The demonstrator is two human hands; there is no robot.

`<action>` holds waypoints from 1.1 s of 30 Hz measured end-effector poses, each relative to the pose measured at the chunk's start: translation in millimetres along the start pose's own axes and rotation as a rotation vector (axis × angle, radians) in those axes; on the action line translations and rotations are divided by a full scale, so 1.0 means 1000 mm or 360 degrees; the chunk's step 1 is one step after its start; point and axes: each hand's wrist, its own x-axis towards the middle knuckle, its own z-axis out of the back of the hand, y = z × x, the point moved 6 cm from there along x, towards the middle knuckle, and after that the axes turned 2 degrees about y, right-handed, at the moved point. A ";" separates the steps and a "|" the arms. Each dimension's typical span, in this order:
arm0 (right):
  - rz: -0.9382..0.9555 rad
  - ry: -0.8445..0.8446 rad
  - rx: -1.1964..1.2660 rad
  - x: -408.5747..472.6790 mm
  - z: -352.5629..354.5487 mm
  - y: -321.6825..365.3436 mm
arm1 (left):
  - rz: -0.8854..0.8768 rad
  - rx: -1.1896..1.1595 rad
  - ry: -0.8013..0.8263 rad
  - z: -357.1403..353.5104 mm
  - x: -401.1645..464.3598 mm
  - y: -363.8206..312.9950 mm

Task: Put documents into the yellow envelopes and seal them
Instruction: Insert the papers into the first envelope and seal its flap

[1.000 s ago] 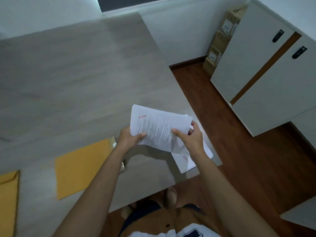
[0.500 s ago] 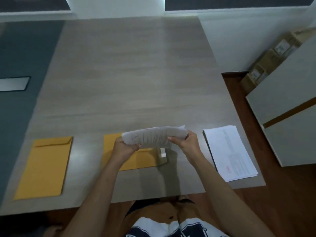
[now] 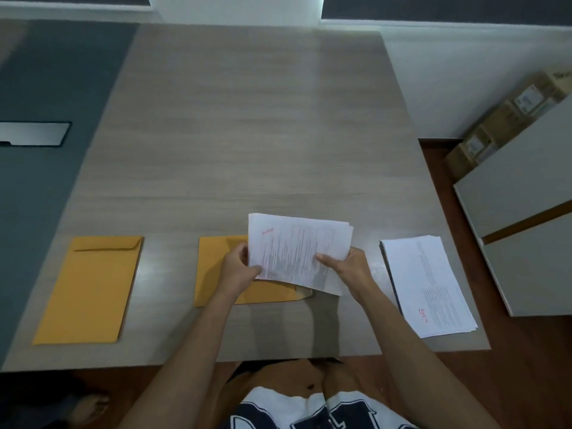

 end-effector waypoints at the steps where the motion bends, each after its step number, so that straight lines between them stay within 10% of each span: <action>1: 0.0003 -0.0032 -0.0015 0.000 0.009 0.000 | -0.0007 0.0033 -0.0071 -0.003 0.000 0.000; 10: -0.0020 -0.0372 -0.0288 -0.006 0.097 -0.012 | 0.0200 0.1216 -0.0138 -0.068 -0.010 0.006; 33: -0.0338 0.0119 0.0012 -0.001 0.028 -0.019 | -0.0025 0.1246 -0.0038 -0.072 -0.022 0.006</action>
